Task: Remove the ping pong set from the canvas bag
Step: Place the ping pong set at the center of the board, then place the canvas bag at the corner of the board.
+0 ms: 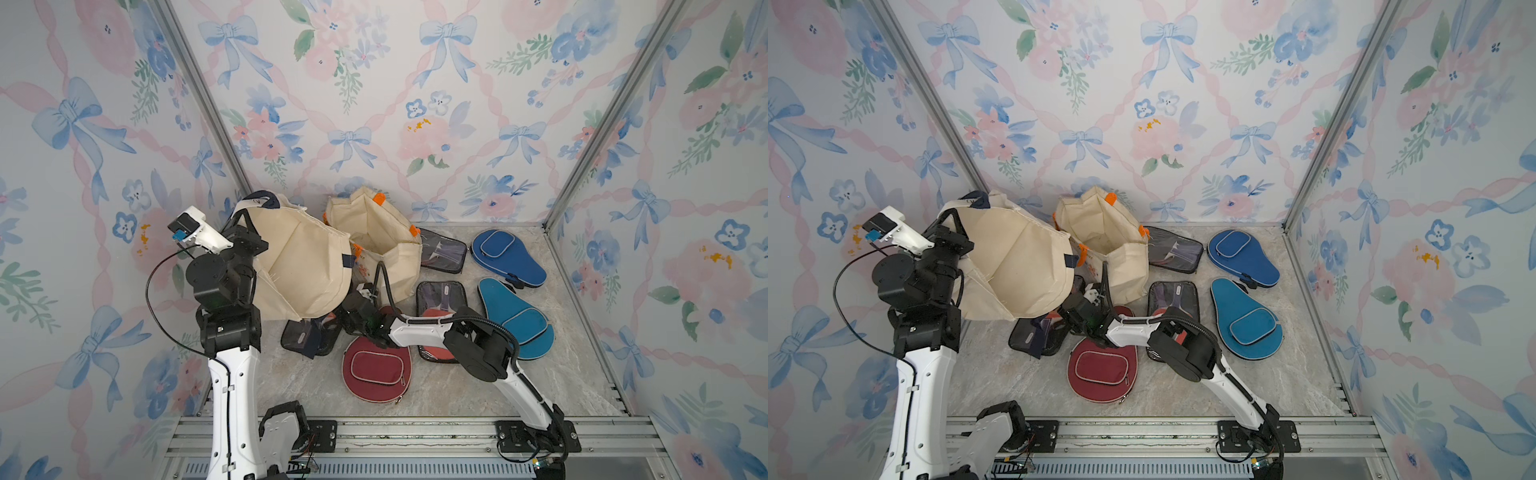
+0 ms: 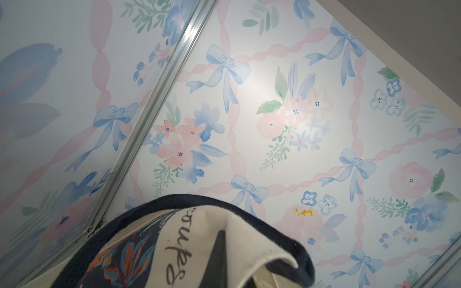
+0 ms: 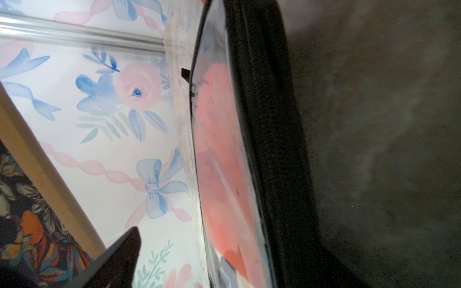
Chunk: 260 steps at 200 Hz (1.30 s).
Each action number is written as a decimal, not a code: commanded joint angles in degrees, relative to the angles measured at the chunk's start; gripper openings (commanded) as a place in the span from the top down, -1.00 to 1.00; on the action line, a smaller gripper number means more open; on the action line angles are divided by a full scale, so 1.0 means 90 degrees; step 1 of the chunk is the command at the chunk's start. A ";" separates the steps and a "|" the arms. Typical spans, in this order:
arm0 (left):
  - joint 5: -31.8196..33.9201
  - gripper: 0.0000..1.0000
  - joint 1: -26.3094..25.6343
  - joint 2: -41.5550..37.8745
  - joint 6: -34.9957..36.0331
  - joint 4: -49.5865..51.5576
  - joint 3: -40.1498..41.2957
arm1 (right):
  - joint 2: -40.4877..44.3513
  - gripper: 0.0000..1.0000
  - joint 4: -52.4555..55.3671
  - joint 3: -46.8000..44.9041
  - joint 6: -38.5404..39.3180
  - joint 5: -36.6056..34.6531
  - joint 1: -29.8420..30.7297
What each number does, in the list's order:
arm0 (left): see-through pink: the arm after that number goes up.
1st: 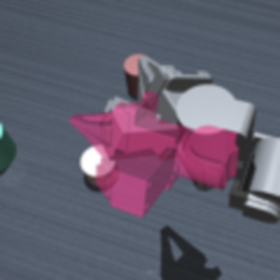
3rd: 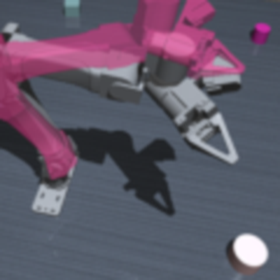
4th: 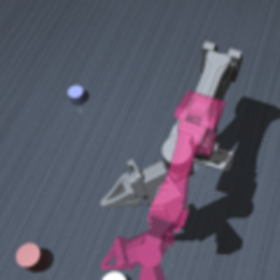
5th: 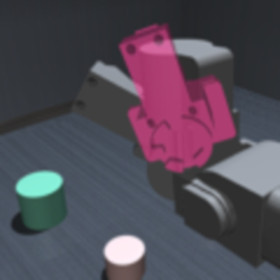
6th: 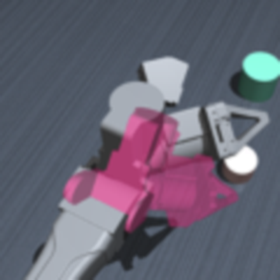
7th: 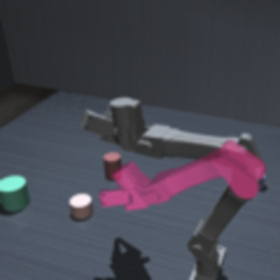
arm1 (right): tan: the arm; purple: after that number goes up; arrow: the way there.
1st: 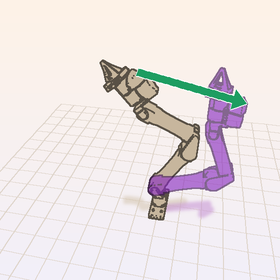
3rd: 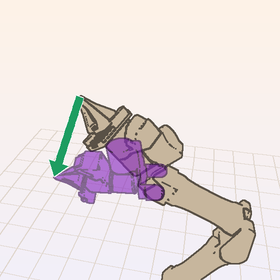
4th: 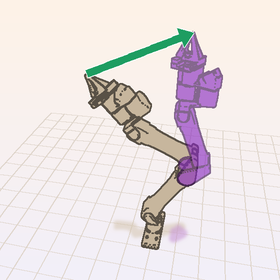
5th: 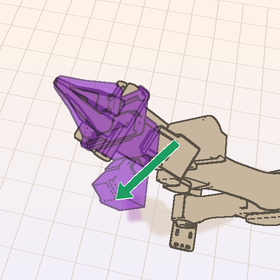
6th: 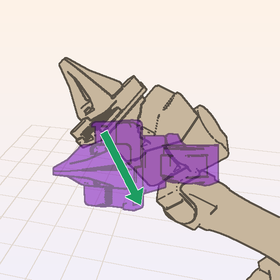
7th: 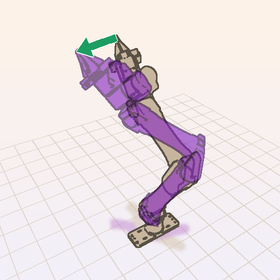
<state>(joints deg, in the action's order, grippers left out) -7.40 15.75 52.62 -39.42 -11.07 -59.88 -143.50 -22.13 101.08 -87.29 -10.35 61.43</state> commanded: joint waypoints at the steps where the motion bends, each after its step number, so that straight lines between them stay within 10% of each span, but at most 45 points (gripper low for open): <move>1: 0.0099 1.00 -0.0031 0.0081 0.0098 -0.0603 -0.0026 | 0.0435 -0.94 -0.0416 -0.0182 0.0150 0.0007 -0.0088; 260: 0.0604 1.00 0.0007 0.1593 0.0469 -0.0554 -0.0447 | 0.2633 -0.94 0.0383 -0.1693 0.3661 -0.0171 -0.0028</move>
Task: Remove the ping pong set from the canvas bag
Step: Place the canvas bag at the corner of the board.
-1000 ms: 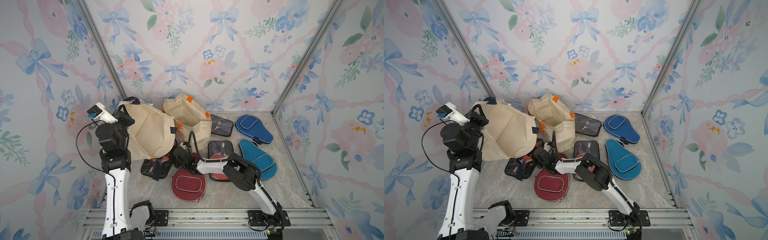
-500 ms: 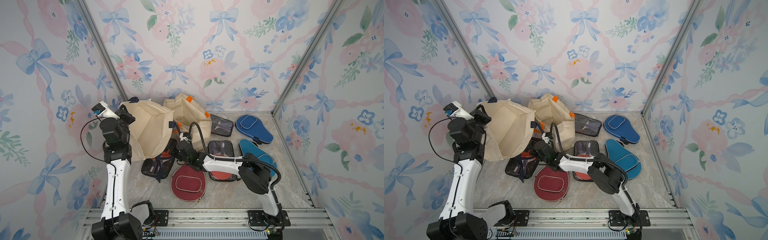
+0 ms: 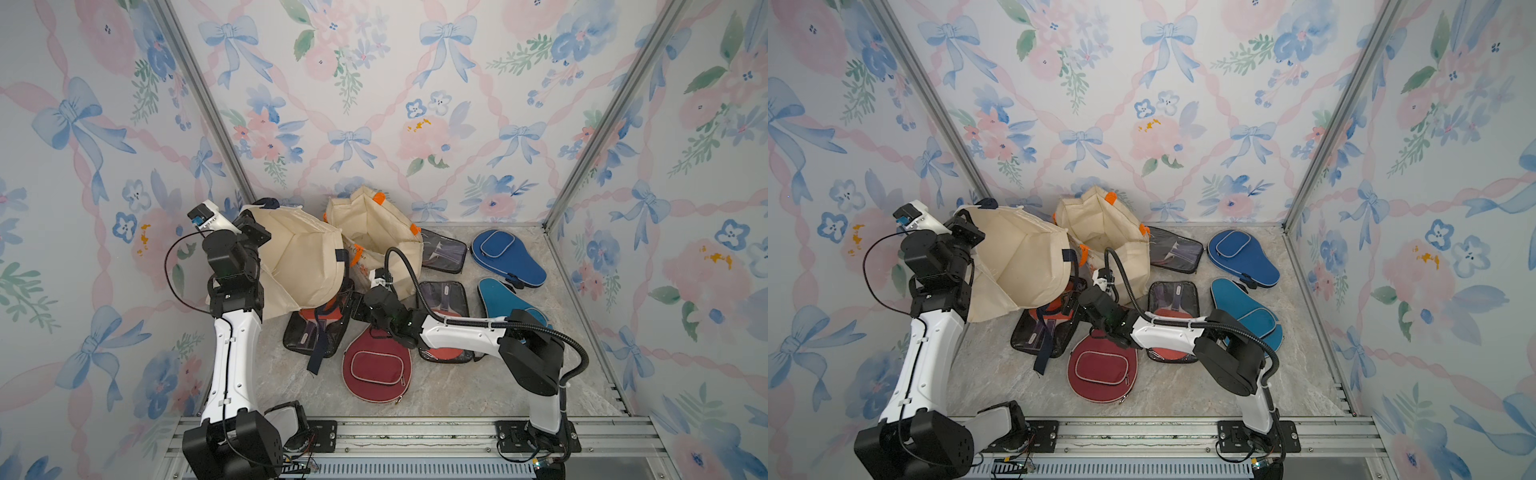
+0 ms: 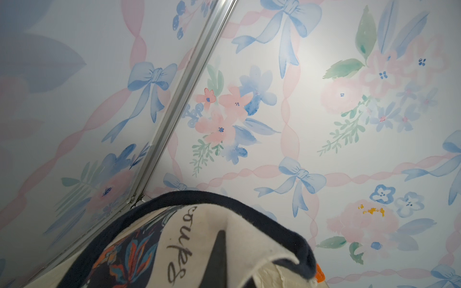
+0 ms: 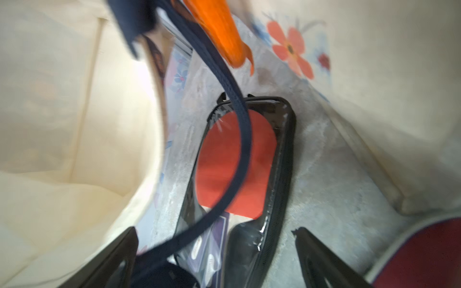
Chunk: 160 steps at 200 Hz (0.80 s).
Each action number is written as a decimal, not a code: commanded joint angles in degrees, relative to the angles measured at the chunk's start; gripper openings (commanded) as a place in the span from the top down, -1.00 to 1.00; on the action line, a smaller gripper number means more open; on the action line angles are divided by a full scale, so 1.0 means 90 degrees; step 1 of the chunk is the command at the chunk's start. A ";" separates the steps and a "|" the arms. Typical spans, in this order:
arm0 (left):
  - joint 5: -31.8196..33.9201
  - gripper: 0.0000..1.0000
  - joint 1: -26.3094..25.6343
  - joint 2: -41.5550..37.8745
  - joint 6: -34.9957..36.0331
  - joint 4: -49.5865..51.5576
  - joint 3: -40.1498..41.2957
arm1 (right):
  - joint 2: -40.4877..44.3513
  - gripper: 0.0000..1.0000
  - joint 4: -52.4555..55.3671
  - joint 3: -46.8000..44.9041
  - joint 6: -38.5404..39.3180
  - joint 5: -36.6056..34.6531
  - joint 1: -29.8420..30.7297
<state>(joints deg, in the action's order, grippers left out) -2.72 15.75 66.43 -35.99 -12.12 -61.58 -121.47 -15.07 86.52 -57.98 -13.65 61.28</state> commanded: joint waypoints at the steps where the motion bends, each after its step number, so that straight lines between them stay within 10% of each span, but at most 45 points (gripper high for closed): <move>1: 0.0086 1.00 0.0002 0.0059 0.0090 -0.0434 -0.0262 | 0.0186 -0.94 -0.0408 -0.0069 0.0405 0.0212 -0.0016; 83: -0.0012 1.00 -0.0001 0.0093 0.0060 -0.0429 -0.0205 | -0.0618 -0.86 -0.0614 0.1103 0.0386 0.0922 -0.0201; 160: -0.0014 1.00 0.0017 0.0224 0.0080 -0.0428 -0.0235 | -0.1378 0.19 -0.0276 0.2362 0.0348 0.1438 -0.0295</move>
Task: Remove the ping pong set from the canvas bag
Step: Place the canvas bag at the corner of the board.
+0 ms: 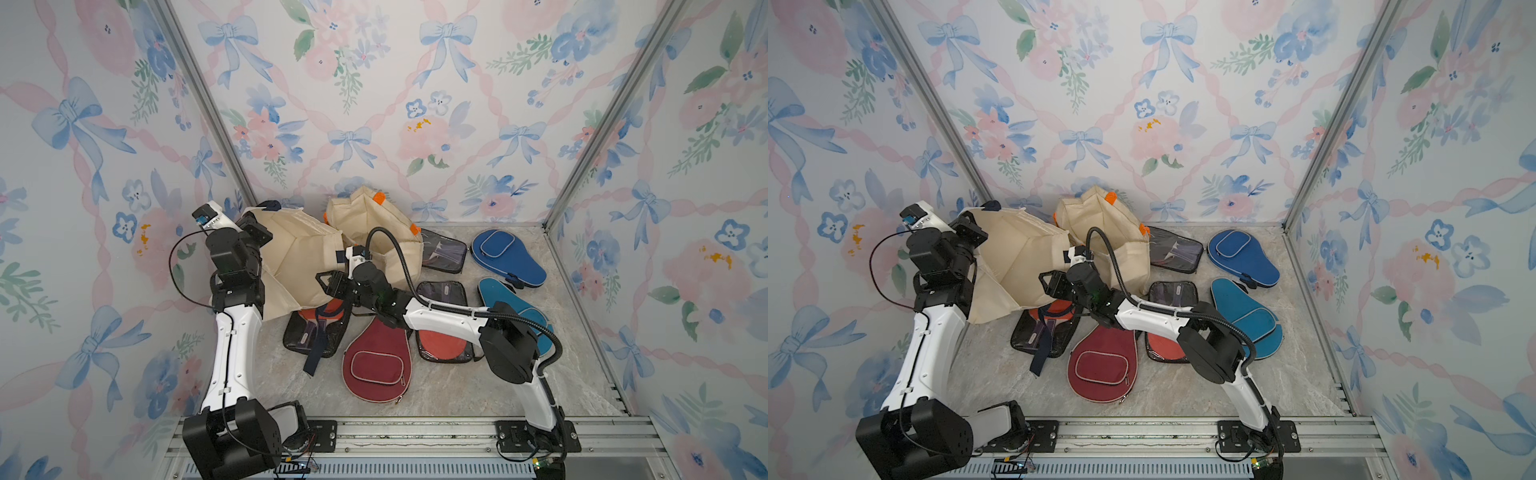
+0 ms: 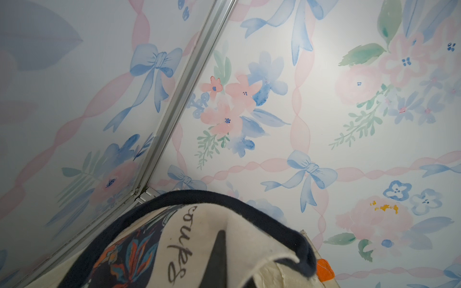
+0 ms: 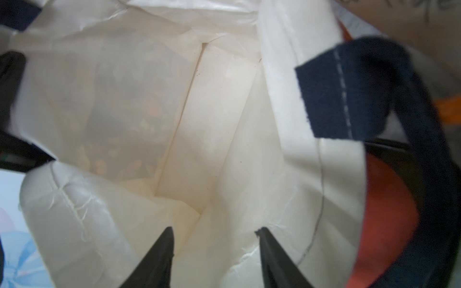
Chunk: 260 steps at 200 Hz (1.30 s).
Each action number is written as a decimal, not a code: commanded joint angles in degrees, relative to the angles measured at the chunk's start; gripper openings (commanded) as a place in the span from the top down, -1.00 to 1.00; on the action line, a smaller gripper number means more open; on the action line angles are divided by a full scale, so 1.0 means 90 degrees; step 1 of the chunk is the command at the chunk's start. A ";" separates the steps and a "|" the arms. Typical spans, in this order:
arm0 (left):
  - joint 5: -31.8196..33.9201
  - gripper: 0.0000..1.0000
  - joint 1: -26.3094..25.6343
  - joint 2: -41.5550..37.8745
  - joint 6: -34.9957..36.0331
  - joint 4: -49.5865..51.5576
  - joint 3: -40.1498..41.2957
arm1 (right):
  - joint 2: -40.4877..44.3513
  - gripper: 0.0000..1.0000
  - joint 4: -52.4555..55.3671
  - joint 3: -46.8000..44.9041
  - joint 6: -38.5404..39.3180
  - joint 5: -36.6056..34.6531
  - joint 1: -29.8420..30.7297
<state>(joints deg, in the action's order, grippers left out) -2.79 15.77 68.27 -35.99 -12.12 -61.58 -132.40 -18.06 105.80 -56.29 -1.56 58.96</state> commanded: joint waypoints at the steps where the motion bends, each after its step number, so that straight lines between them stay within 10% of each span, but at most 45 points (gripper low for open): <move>1: -0.0005 1.00 0.0015 0.0016 0.0081 -0.0429 -0.0237 | -0.0153 0.18 0.0051 0.0209 0.0181 0.0086 -0.0037; 105: 0.0016 1.00 0.0035 0.0096 0.0170 -0.0379 -0.0335 | 0.0836 -0.14 -0.0143 -0.1430 0.0184 -0.0141 -0.0130; 206: -0.0034 1.00 0.0025 -0.0009 0.0149 -0.0340 -0.0250 | -0.0052 -0.14 -0.0088 -0.0378 -0.0444 0.0330 -0.0397; 234: -0.0036 1.00 0.0020 0.0003 0.0151 -0.0343 -0.0238 | -0.0417 -0.06 0.0098 0.0122 -0.0566 0.0504 -0.0380; 260: 0.0004 1.00 0.0015 0.0140 0.0148 -0.0346 -0.0302 | -0.0561 0.41 0.0114 0.0441 -0.0478 0.0525 -0.0389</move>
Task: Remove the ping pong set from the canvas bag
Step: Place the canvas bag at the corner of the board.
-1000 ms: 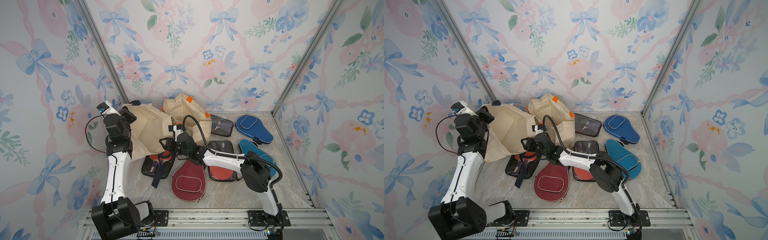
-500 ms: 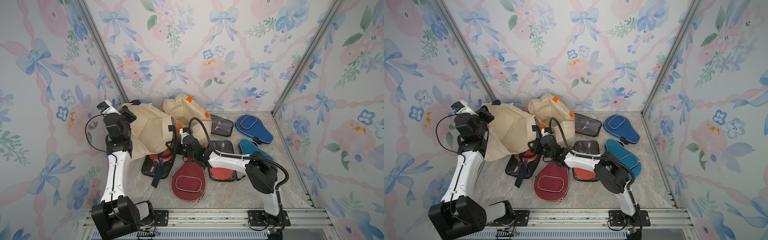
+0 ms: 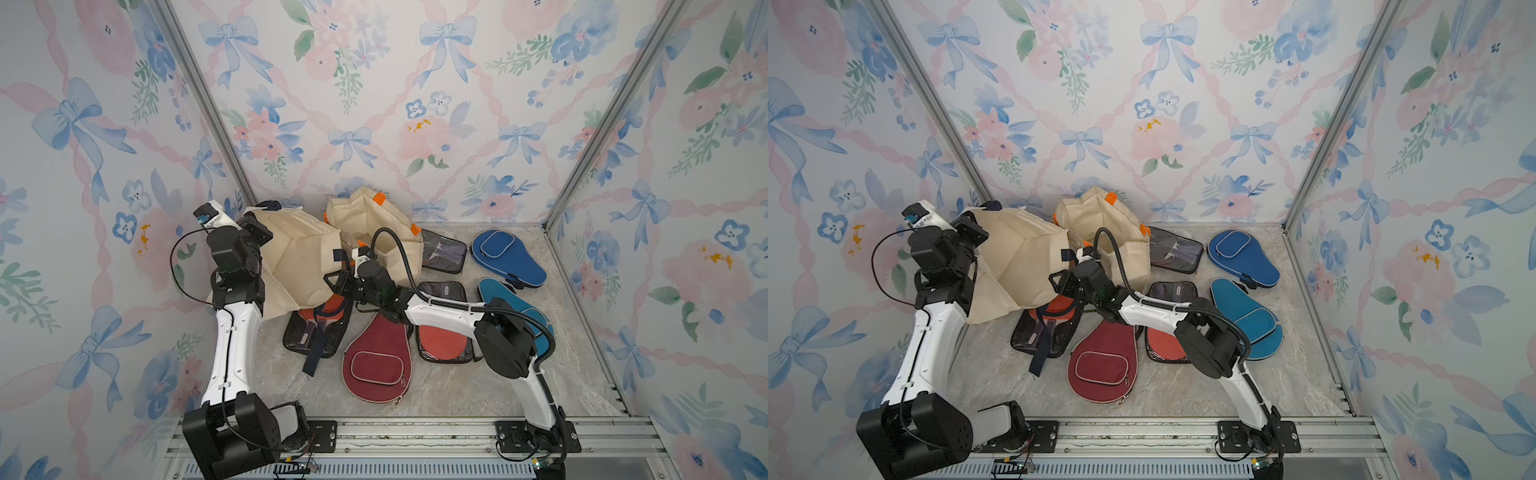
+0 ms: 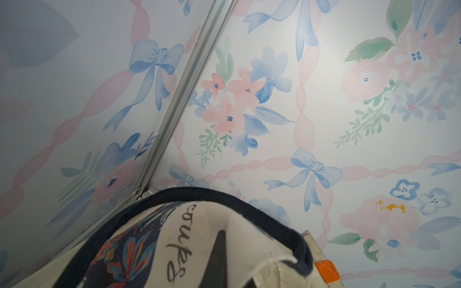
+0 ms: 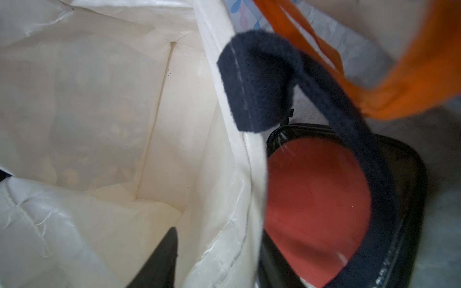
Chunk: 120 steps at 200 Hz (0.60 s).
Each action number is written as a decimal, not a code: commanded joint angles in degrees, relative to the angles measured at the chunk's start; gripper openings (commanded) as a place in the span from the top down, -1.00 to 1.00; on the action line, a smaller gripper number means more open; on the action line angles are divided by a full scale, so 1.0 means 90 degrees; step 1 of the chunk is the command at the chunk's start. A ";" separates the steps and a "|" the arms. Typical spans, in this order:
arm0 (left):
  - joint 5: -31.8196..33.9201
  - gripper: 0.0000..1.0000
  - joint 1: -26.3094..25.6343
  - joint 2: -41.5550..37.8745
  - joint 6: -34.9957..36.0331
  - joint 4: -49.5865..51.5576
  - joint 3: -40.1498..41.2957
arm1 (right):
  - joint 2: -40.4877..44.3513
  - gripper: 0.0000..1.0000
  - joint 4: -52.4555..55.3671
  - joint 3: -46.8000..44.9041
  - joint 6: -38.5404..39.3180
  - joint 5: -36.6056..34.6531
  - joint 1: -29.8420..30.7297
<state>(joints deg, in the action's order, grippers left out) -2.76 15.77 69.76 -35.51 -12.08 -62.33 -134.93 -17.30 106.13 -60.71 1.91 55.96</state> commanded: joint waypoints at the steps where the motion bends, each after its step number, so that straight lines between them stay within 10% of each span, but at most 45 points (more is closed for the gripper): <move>1: 0.0003 1.00 0.0015 -0.0016 0.0096 -0.0354 -0.0226 | -0.0285 0.43 0.0028 0.0420 0.0024 0.0134 -0.0061; 22: 0.0031 1.00 0.0020 0.0165 0.0124 -0.0419 -0.0253 | -0.0466 1.00 0.0094 0.0899 0.0243 0.0115 -0.0109; 120: 0.0214 1.00 0.0121 0.1133 0.0427 -0.0738 -0.0314 | -0.2098 1.00 -0.0259 0.3601 0.1223 0.0689 -0.0193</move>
<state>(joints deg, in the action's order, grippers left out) -1.26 16.32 78.59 -32.97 -15.00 -63.29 -150.76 -16.71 134.85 -52.64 6.07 55.00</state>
